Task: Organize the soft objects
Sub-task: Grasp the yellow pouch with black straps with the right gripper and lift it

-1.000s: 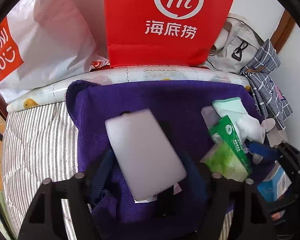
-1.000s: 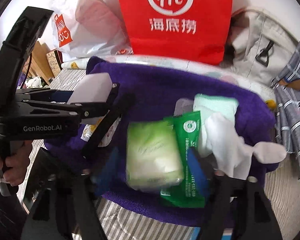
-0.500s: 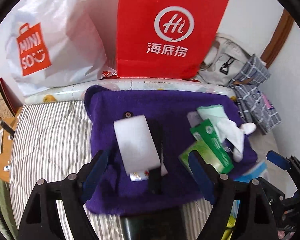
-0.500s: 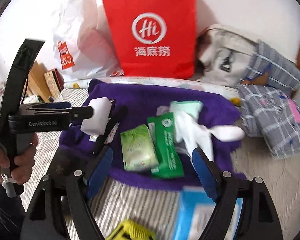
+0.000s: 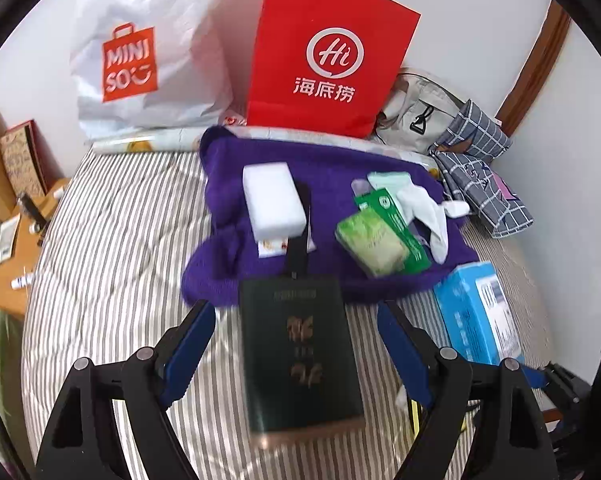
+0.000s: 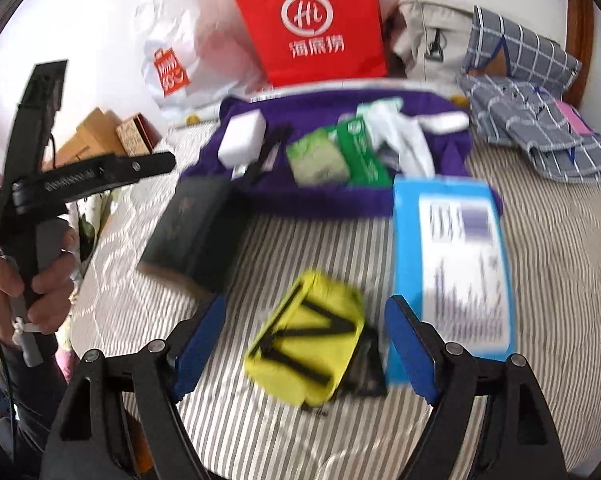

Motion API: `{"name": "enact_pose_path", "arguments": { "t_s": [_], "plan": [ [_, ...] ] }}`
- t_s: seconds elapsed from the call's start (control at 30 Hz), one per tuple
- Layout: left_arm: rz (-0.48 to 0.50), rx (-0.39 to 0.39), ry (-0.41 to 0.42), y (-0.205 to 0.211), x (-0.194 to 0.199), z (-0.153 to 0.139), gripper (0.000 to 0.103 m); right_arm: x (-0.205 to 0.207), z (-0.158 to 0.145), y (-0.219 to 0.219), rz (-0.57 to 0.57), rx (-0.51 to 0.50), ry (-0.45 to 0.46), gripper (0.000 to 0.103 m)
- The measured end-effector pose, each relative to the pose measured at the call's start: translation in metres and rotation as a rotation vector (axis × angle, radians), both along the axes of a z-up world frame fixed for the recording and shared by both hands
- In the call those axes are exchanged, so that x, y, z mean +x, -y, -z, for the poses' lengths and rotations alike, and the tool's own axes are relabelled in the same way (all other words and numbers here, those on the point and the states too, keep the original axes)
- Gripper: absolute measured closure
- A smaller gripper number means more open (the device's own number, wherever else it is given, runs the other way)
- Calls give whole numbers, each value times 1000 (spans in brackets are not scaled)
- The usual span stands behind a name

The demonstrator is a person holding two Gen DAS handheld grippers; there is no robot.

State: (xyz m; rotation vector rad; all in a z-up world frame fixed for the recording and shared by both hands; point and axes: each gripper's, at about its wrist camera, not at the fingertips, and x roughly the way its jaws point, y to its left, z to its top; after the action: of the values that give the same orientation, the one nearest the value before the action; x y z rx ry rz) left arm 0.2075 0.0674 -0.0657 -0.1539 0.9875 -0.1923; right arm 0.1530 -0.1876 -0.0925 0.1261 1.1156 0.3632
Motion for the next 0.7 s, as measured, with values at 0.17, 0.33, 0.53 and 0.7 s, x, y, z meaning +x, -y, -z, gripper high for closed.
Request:
{"name": "enact_pose_path", "arguments": {
  "t_s": [0.17, 0.33, 0.53, 0.7],
  "plan": [
    [0, -5, -1, -6, -29, 13, 21, -24, 31, -16, 22, -13, -71, 22],
    [11, -1, -2, -15, -48, 22, 21, -22, 43, -24, 74, -42, -91, 22],
    [18, 37, 3, -24, -65, 31, 21, -11, 65, -35, 117, -127, -134, 21],
    [10, 45, 4, -34, -72, 35, 21, -4, 77, -39, 149, -115, -157, 21]
  ]
}}
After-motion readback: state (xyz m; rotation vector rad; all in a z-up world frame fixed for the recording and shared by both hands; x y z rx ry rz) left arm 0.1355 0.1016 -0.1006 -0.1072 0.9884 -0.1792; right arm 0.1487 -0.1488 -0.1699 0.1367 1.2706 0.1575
